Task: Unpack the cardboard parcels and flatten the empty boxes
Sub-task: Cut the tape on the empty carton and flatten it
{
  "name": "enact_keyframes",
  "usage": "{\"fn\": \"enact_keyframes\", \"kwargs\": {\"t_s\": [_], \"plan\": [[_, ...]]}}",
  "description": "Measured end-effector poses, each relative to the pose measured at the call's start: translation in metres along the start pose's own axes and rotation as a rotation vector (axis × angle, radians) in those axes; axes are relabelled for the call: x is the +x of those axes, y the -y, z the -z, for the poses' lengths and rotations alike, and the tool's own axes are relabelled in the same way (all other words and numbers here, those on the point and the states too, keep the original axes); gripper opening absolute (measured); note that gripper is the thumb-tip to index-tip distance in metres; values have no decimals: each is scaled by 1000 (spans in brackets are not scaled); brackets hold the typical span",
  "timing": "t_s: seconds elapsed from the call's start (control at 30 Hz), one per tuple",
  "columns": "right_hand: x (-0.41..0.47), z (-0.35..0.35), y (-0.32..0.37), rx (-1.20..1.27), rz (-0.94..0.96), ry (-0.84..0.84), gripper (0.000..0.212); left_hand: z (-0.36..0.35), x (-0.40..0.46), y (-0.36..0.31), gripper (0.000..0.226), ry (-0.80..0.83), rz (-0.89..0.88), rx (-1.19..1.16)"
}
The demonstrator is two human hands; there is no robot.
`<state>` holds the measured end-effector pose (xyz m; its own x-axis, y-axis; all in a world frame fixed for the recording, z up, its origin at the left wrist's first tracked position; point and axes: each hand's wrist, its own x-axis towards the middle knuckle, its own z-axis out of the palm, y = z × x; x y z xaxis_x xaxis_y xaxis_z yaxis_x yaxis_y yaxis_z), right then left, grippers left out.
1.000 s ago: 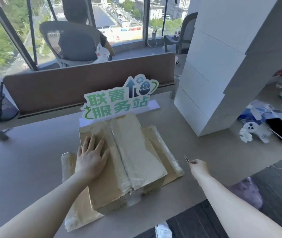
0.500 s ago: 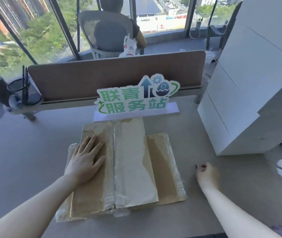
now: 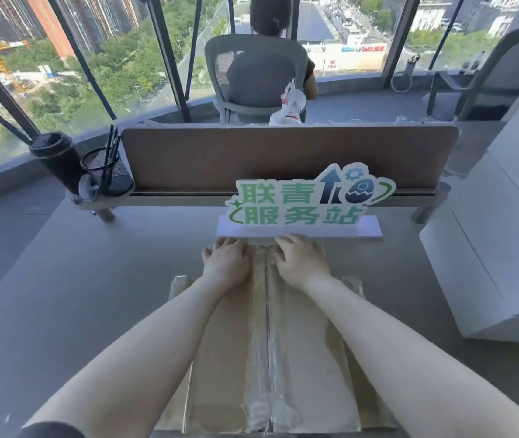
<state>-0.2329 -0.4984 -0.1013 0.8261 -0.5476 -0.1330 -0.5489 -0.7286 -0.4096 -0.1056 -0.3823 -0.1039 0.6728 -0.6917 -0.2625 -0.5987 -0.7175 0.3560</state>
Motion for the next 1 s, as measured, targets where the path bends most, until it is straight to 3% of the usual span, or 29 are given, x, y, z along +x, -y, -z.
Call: {"fn": "enact_keyframes", "kwargs": {"t_s": [0.07, 0.2, 0.4, 0.67, 0.93, 1.0], "plan": [[9, -7, -2, 10, -47, 6, 40, -4, 2, 5, 37, -49, -11, -32], [9, -16, -6, 113, -107, -146, 22, -12, 1, 11, 34, -183, -63, -89], [12, -25, -6, 156, -151, -282, 12, -14, 8, 13, 27, -244, -39, -207], [19, -25, -4, 139, -175, -254, 15, -7, 11, 10, 26, -189, 6, -283], [15, -11, 5, 412, -183, -238, 27, 6, 7, 9, 17, -98, 41, -613], [16, -6, 3, 602, -173, -266, 28, 9, 5, 15, 18, -78, 43, -752]]}}
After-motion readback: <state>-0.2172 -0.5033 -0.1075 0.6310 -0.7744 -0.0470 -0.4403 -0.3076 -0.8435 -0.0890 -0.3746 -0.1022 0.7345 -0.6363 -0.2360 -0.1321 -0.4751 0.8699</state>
